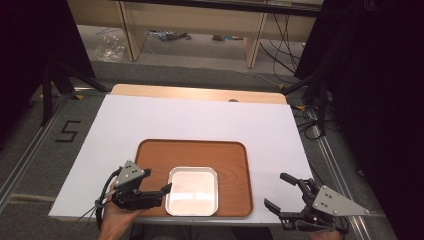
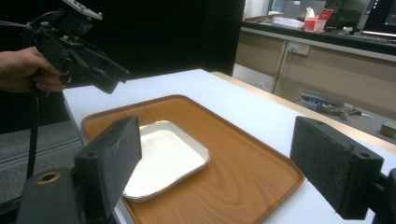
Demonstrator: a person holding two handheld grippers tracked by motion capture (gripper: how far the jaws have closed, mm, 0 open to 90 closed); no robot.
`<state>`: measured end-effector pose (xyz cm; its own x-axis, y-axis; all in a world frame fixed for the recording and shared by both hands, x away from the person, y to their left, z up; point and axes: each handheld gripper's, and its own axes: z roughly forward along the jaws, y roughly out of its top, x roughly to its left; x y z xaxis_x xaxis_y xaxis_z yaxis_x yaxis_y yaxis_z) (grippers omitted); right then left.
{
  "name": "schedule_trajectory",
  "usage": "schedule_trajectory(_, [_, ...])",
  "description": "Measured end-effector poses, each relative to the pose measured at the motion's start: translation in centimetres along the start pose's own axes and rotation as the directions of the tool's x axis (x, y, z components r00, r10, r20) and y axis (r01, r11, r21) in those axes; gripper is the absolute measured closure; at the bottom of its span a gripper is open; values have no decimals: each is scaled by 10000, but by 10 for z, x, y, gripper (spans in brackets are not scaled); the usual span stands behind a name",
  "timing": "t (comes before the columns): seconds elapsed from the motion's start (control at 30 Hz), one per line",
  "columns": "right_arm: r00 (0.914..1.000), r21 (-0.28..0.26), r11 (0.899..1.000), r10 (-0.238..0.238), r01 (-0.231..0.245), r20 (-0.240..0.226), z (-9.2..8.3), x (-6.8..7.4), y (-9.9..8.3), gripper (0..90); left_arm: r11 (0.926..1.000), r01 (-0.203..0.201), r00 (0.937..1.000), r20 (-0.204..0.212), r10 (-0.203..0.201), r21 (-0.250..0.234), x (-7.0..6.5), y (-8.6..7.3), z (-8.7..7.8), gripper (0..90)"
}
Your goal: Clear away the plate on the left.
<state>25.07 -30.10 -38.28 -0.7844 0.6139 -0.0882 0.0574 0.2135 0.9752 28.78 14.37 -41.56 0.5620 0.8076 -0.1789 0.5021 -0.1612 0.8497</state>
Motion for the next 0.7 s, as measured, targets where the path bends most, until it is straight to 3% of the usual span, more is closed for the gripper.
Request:
schedule_trajectory(0.4, [10000, 13, 10000, 24, -24, -18, 0, 1, 0, 172, 9976, -313, 9995, -101, 308, -610, -7, 0, -9, 163])
schedule_trajectory(0.47, [10000, 9, 10000, 24, -24, -20, 0, 0, 0, 173, 9961, -518, 9987, -50, 515, -715, -7, 0, -11, 163])
schedule_trajectory(0.5, [10000, 4, 10000, -6, 6, -1, 0, 0, 0, 172, 9965, -292, 9996, -79, 287, -778, -9, 0, -12, 163])
schedule_trajectory(0.7, [10000, 32, 10000, 34, -34, 7, 0, 1, 0, 173, 9934, -518, 9986, 30, 524, -1024, -11, 0, -18, 161])
